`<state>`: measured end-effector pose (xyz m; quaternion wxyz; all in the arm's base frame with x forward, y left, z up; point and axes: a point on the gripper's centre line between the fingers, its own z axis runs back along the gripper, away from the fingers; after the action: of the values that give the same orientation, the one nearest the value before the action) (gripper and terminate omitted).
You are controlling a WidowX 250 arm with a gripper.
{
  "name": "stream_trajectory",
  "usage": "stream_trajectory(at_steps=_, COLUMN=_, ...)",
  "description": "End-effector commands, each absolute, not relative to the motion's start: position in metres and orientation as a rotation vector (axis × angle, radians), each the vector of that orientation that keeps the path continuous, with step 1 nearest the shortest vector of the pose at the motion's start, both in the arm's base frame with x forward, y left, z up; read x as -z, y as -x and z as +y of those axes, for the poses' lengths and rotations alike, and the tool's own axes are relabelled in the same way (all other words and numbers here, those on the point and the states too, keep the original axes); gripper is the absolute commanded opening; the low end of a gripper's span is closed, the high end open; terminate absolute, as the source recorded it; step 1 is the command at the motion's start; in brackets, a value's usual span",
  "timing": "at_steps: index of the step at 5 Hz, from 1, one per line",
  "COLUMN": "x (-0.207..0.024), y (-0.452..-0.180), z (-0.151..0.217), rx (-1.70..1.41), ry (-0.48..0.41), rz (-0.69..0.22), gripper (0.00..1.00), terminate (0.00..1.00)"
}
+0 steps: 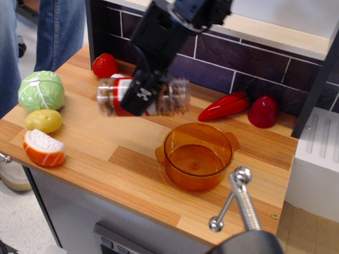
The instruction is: Pour almonds in pot
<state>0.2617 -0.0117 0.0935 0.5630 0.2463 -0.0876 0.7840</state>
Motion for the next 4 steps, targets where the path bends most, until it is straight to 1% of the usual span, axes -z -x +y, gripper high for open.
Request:
stream_trajectory(at_steps=1, x=-0.0961, y=-0.2437, z=-0.0456, rx=-1.872, ry=-0.643, rz=-0.301, gripper=0.00, terminate=0.00)
stream_trajectory(at_steps=2, x=-0.0937, y=-0.2423, z=-0.0507, rx=-1.887, ry=-0.699, rz=-0.315, gripper=0.00, terminate=0.00)
stream_trajectory(at_steps=3, x=-0.0916, y=-0.2406, z=-0.0472, rx=-1.969, ry=-0.787, rz=-0.258, gripper=0.00, terminate=0.00)
stream_trajectory(at_steps=4, x=-0.0932, y=-0.2403, z=-0.0431, rx=-2.042, ry=-0.884, rz=-0.256, gripper=0.00, terminate=0.00)
